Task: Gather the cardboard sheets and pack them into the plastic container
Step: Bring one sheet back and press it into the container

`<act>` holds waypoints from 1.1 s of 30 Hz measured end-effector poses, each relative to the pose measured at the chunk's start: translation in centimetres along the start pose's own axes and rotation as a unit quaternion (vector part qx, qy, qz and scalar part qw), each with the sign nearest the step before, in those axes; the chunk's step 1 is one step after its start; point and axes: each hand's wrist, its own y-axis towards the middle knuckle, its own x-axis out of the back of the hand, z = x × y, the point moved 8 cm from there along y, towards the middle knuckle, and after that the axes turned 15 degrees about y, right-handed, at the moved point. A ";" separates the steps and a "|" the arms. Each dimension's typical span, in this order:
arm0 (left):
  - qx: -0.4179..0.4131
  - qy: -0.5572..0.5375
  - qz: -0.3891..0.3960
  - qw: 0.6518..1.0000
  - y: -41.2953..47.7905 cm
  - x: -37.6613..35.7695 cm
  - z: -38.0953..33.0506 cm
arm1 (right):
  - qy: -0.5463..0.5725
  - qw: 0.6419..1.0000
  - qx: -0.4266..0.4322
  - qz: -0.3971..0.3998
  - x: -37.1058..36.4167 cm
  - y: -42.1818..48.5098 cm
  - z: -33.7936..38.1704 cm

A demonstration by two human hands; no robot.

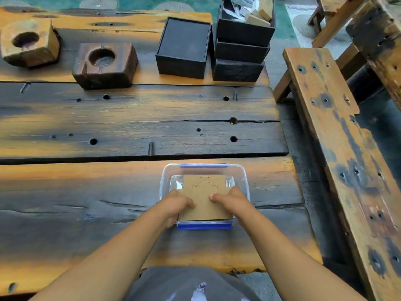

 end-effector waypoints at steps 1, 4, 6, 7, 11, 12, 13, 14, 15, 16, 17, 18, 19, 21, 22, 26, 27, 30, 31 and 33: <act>-0.001 -0.007 0.003 1.000 -0.1 0.0 0.1 | 0.007 1.000 -0.003 0.009 -0.1 -0.1 -0.1; -0.004 -0.013 0.024 1.000 -0.3 -0.2 0.2 | 0.015 1.000 -0.008 0.019 -0.3 -0.2 -0.6; 0.001 -0.009 0.028 1.000 -0.1 -0.1 0.3 | 0.027 0.999 -0.013 0.026 -0.5 -0.4 -0.8; 0.003 -0.005 0.024 1.000 0.0 0.1 0.2 | 0.033 0.999 -0.015 0.032 -0.5 -0.4 -0.7; -0.032 0.165 -0.036 0.985 -0.1 1.4 -1.3 | 0.016 0.999 -0.003 0.046 0.2 -0.5 0.4; -0.054 0.259 -0.055 0.963 -0.3 1.7 -2.3 | -0.008 0.999 0.016 0.045 0.5 -0.5 1.1; -0.079 0.343 -0.069 0.934 -0.5 1.7 -3.4 | -0.040 0.997 0.038 0.045 0.6 -0.5 1.7; -0.095 0.400 -0.072 0.909 -0.6 1.6 -4.4 | -0.076 0.994 0.058 0.045 0.7 -0.5 2.5; -0.098 0.438 -0.064 0.892 -0.7 1.5 -5.1 | -0.120 0.989 0.070 0.049 0.5 -0.5 3.1; -0.091 0.463 -0.050 0.880 -0.6 1.5 -5.5 | -0.166 0.982 0.075 0.054 0.3 -0.6 3.7; -0.078 0.485 -0.029 0.871 -0.3 1.4 -5.7 | -0.209 0.974 0.069 0.062 0.2 -0.6 4.0; -0.062 0.509 -0.004 0.859 -0.1 1.4 -5.7 | -0.242 0.966 0.052 0.070 0.1 -0.5 4.1; -0.043 0.535 0.020 0.843 0.1 1.3 -5.5 | -0.267 0.960 0.028 0.081 0.0 -0.5 4.1; -0.010 0.580 0.054 0.813 0.5 1.3 -5.3 | -0.294 0.950 -0.017 0.100 0.2 -0.5 4.0; 0.002 0.593 0.071 0.802 0.8 1.3 -5.1 | -0.300 0.947 -0.034 0.108 0.3 -0.4 3.9; 0.039 0.597 0.124 0.792 1.7 1.2 -4.7 | -0.336 0.931 -0.063 0.130 0.0 -0.2 3.9; 0.046 0.596 0.127 0.791 1.9 1.2 -4.6 | -0.341 0.928 -0.064 0.134 -0.2 -0.1 4.0; 0.061 0.594 0.136 0.791 2.2 1.2 -4.4 | -0.342 0.927 -0.062 0.140 -0.2 0.2 3.9; 0.053 0.587 0.132 0.797 2.3 1.2 -4.4 | -0.335 0.930 -0.062 0.141 -0.1 0.3 3.9; 0.030 0.570 0.122 0.812 2.5 1.4 -4.5 | -0.327 0.932 -0.066 0.142 0.2 0.5 3.7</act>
